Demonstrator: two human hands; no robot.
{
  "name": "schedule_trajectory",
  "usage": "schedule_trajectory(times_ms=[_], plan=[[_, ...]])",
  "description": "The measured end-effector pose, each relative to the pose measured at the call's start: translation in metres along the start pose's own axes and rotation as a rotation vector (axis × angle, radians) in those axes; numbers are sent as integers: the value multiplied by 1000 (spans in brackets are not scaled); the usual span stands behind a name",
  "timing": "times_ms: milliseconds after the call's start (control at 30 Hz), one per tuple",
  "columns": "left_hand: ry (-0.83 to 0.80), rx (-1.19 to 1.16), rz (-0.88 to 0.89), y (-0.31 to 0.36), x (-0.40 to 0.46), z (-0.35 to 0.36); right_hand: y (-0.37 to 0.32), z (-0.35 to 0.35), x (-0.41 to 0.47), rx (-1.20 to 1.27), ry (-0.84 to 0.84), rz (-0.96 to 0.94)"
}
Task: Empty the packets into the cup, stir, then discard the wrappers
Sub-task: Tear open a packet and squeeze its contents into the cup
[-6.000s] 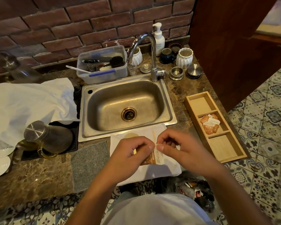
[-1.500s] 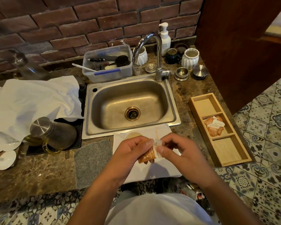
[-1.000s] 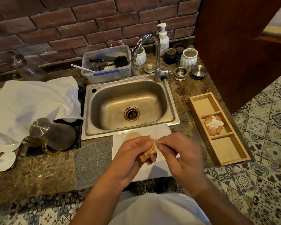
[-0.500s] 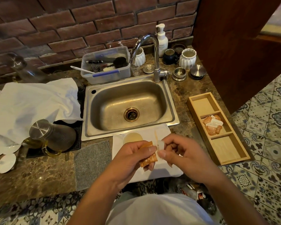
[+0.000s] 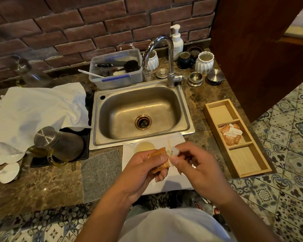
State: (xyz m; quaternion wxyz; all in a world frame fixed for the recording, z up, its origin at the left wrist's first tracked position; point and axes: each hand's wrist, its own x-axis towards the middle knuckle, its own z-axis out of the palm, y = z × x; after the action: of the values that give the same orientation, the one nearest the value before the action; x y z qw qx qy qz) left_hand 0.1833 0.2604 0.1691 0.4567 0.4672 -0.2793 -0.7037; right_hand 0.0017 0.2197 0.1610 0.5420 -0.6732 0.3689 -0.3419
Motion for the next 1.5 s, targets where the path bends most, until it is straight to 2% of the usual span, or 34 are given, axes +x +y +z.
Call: schedule_trajectory(times_ms=[133,333,400,500,600,900,1067,1267,1500], plan=[[32,-43,-22,-3,2,2,3,1,0,-21,27,-51],[47,-94,-47,-2,4,5,9,8,0,-312,184,-283],[36,-79,-40,-1,5,8,14,11,-2,-343,232,-327],[32,-25,-18,-1,5,7,13,11,-4,-290,229,-264],[56,34,-8,0,4,5,8,6,-3,-181,151,-142],[38,66,9,2,-1,5,4,-6,2,-81,-29,20],[68,52,-1,2,-2,6,6,-2,2,13,24,65],[86,60,-5,1,-3,7,5,3,2,-34,49,68],[84,140,14,6,-2,8,4,-10,6,74,-19,137]])
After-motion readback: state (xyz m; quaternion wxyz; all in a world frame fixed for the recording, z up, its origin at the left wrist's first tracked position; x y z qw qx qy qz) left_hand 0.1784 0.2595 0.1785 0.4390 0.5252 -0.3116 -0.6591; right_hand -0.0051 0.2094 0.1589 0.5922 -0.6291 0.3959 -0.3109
